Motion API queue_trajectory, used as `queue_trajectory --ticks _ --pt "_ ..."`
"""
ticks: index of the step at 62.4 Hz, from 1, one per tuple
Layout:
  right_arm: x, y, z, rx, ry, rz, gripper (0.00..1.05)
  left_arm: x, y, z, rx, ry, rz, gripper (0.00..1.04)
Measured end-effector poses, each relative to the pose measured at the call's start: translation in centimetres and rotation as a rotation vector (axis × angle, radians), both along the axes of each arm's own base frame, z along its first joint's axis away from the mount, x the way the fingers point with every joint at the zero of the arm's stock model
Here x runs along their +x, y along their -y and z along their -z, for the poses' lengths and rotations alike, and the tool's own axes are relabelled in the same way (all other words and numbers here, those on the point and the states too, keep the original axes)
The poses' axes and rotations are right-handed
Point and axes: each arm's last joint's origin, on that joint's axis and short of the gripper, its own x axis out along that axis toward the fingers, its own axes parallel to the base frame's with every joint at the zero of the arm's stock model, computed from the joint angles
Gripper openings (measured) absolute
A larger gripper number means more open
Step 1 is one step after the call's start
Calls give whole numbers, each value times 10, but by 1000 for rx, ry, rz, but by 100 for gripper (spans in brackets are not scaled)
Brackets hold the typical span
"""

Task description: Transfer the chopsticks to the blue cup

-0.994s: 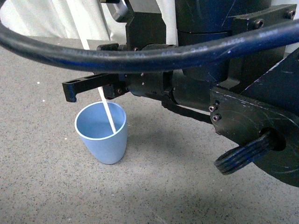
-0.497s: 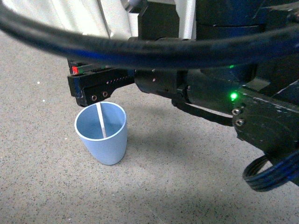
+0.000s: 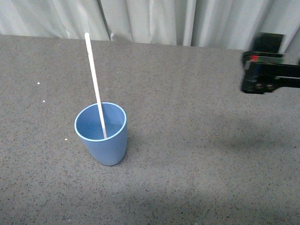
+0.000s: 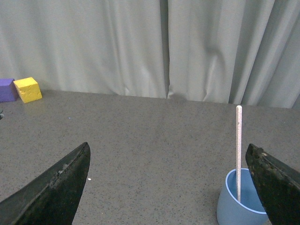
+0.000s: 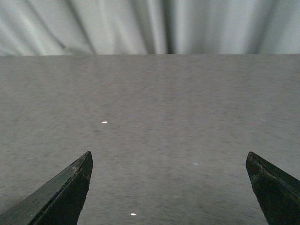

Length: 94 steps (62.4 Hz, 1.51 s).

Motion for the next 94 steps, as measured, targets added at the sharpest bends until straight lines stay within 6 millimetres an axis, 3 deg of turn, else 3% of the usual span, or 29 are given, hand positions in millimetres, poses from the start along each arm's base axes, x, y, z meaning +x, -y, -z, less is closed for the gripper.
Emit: queue_trajectory --ticks 6,12,31,44,94 --pt "-13 27 -10 -44 79 122 93 0 0 0 0 0 0 98" --pt "-28 44 -23 -56 271 139 78 0 0 0 0 0 0 98" --pt "-82 68 -26 -105 317 122 0 0 0 0 0 0 0 98" --pt "-99 81 -27 -101 320 123 1 0 0 0 0 0 0 98" --pt "-136 81 -33 -100 341 123 1 0 0 0 0 0 0 98"
